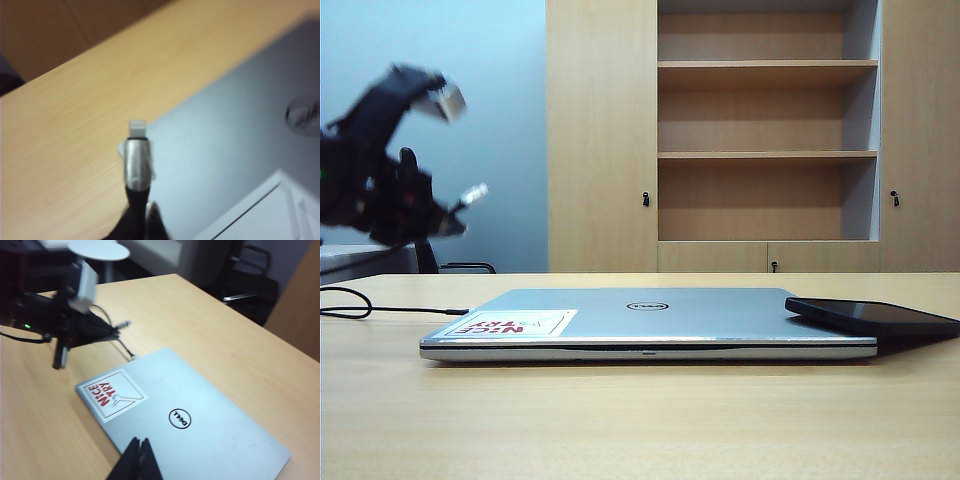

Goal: Pick up the charging cable and the phone, plug the charging cable into the charging port on the phone, and finally place them back on the table.

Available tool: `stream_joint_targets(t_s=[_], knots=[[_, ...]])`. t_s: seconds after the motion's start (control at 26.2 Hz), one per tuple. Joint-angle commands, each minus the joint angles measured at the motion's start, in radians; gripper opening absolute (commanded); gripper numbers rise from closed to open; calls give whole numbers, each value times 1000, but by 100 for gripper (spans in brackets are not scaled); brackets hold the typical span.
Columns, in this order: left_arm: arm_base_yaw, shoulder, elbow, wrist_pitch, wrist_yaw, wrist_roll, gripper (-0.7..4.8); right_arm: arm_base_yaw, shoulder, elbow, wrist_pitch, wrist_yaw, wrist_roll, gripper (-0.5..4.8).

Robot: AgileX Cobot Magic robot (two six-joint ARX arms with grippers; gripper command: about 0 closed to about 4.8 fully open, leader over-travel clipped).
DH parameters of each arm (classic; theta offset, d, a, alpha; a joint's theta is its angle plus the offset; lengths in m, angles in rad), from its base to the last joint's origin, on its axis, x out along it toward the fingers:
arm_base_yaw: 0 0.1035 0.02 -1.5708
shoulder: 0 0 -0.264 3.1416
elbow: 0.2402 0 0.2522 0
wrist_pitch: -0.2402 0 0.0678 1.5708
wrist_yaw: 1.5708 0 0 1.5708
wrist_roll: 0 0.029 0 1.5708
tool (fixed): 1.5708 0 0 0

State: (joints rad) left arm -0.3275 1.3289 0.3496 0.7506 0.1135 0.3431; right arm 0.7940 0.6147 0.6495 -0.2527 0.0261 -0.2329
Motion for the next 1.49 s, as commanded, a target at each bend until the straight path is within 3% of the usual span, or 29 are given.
stream_joint_targets(t_s=[0.04, 0.11, 0.23, 0.46, 0.57, 0.72, 0.91, 1.03, 1.07, 1.11, 1.14, 1.18, 1.22, 1.49], knots=[[-4, -94, 1, -68, 7, -299, -6, 0, -4, 3, 48, 40, 79, -6], [-16, -157, 1, -106, 8, -383, -6, -1, -4, 3, 55, 84, 172, -6], [-58, -227, 1, -163, 7, -420, -6, -11, -4, 3, 54, 95, 215, -6], [-207, -280, 1, -310, 8, -526, -6, -172, -5, 3, 38, 67, 488, -5], [-279, -280, 1, -360, 7, -552, -6, -294, -4, 3, -61, 14, 579, -5], [-381, -280, 1, -362, 7, -565, -6, -450, -4, -29, -123, -133, 652, -5], [-413, -280, 0, -361, 7, -563, -6, -587, -3, -121, -92, -255, 784, -5], [-413, -280, 0, -361, 7, -563, -6, -648, -3, -177, -81, -269, 925, -5], [-413, -280, 0, -361, 7, -561, -6, -666, -3, -188, -83, -268, 982, 16], [-413, -280, 0, -361, 7, -560, -6, -676, -2, -193, -84, -268, 995, 79], [-413, -280, 0, -361, 7, -560, -6, -685, 4, -196, -82, -268, 997, 232], [-413, -280, 0, -360, 7, -560, -6, -690, 10, -197, -85, -267, 1001, 319], [-413, -280, 0, -361, 7, -560, -6, -700, 27, -198, -86, -265, 1032, 367], [-413, -280, 0, -361, 7, -560, -6, -711, 180, -198, 18, -265, 1100, 369]])
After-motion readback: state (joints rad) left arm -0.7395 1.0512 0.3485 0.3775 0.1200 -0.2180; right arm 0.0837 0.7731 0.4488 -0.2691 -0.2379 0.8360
